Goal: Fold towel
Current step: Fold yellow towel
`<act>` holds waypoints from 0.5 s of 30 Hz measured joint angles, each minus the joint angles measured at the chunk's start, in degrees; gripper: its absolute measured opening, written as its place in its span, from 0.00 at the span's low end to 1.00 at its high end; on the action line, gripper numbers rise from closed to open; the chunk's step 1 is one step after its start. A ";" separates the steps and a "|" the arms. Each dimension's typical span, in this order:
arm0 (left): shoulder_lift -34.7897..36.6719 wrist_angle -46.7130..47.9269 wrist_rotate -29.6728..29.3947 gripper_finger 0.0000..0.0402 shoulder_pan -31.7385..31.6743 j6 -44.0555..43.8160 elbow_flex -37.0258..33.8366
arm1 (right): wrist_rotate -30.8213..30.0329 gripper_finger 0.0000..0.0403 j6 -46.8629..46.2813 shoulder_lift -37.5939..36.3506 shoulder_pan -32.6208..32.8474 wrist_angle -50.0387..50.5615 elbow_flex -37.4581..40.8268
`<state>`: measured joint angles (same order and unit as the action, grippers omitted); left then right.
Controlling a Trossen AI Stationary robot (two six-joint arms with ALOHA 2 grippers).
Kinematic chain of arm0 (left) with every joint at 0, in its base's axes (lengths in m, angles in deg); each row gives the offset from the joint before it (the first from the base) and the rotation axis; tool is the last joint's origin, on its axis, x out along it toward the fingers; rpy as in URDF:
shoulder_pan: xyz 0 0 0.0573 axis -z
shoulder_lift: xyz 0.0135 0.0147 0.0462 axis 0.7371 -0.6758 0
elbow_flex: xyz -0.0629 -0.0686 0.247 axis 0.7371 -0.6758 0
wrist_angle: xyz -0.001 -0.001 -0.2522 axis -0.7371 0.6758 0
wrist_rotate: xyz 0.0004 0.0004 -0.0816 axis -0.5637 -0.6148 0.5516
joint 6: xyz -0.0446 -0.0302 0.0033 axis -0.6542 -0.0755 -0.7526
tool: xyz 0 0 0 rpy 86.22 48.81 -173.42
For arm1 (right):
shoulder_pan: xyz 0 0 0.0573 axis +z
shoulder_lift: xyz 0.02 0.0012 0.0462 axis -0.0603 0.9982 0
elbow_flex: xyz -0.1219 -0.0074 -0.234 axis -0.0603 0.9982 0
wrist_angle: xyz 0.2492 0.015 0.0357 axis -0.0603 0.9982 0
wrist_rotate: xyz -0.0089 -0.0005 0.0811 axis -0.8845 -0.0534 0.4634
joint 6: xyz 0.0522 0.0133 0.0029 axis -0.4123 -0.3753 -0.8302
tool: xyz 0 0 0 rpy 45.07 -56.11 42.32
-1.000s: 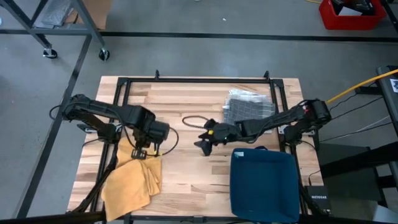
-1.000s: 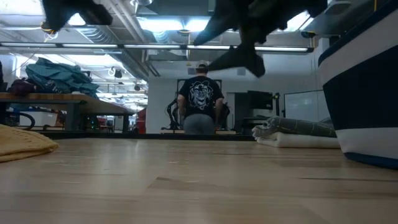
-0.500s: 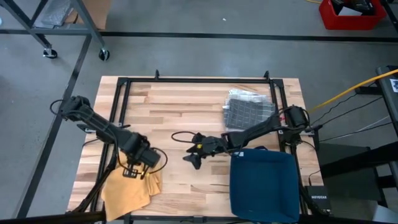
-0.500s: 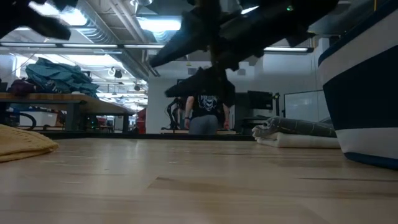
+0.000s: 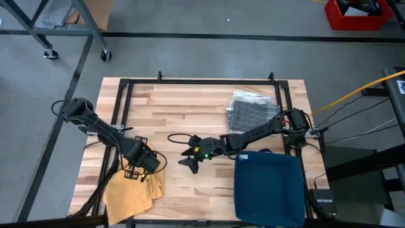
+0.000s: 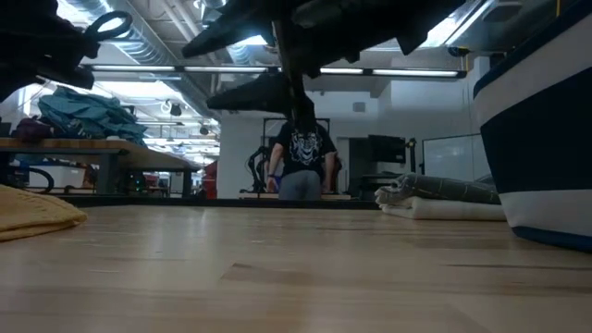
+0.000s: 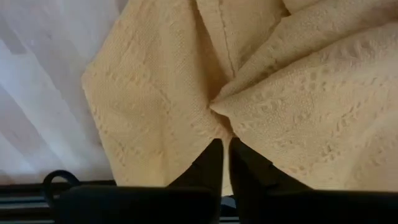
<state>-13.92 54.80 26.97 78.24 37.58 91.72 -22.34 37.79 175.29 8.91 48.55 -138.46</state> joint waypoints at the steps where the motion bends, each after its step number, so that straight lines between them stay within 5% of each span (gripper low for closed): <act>1: 0.00 -0.24 -0.02 0.08 0.00 0.86 -0.24 | 0.00 0.62 0.02 0.00 0.00 0.02 -0.15; 10: 0.00 -5.61 -0.69 0.42 0.00 1.04 -3.02 | 0.00 0.62 0.03 0.00 0.00 1.03 -0.21; 15: 0.00 -13.52 0.11 0.50 -0.02 1.06 -3.03 | -0.02 0.62 0.02 0.00 0.00 1.69 -0.21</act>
<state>-13.92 41.28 27.08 78.22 38.64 88.69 -22.36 37.82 175.29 8.91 50.24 -138.67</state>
